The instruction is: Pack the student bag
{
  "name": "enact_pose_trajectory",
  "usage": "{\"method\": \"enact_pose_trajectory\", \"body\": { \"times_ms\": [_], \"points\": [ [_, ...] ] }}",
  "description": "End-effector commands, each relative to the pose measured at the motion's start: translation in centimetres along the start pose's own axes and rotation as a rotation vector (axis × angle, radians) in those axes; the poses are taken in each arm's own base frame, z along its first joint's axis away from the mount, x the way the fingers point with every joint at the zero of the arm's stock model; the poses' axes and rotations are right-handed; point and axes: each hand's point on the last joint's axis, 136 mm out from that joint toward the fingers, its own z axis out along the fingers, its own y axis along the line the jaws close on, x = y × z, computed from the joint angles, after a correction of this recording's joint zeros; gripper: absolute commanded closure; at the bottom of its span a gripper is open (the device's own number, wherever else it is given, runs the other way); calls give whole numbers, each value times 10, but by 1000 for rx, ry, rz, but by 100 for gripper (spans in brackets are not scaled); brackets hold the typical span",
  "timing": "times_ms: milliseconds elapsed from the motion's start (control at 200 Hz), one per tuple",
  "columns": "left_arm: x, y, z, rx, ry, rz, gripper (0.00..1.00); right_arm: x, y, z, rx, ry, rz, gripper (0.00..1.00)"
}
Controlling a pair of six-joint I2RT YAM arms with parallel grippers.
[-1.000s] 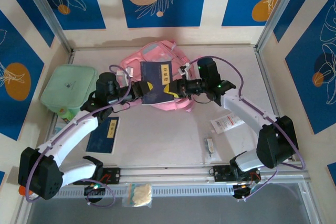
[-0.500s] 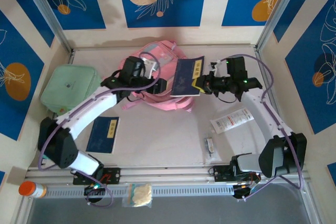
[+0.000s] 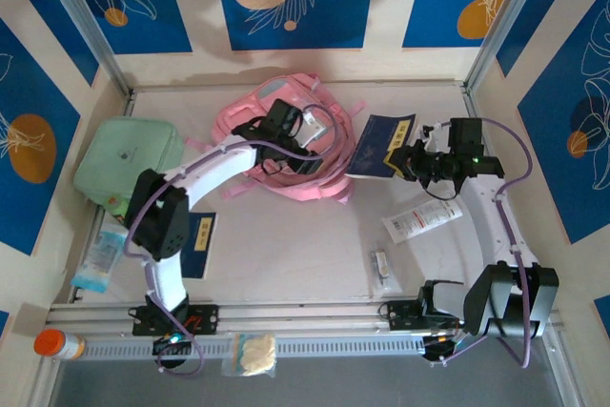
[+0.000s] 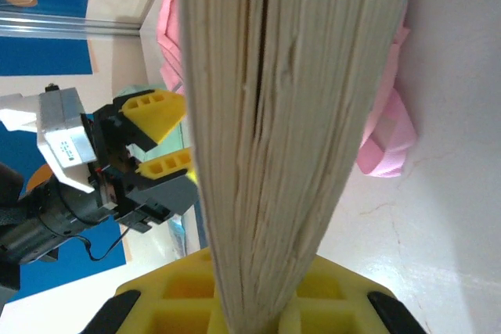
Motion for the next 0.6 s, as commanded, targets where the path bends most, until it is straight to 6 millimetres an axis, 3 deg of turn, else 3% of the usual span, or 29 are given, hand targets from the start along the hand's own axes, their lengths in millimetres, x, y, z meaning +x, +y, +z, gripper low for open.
{"method": "enact_pose_trajectory", "body": {
  "times_ms": [0,140,400,595],
  "points": [
    [2,3,16,-29,58,87,35,3,9,-6,-39,2,-34,100],
    [1,16,38,-75,85,79,35,3,8,-5,-41,-1,-30,100],
    [1,24,66,-92,109,107,38,3,5,-2,-47,5,-21,100],
    [3,38,74,-158,111,105,52,4,2,-1,-49,5,-19,100]
  ]
}}
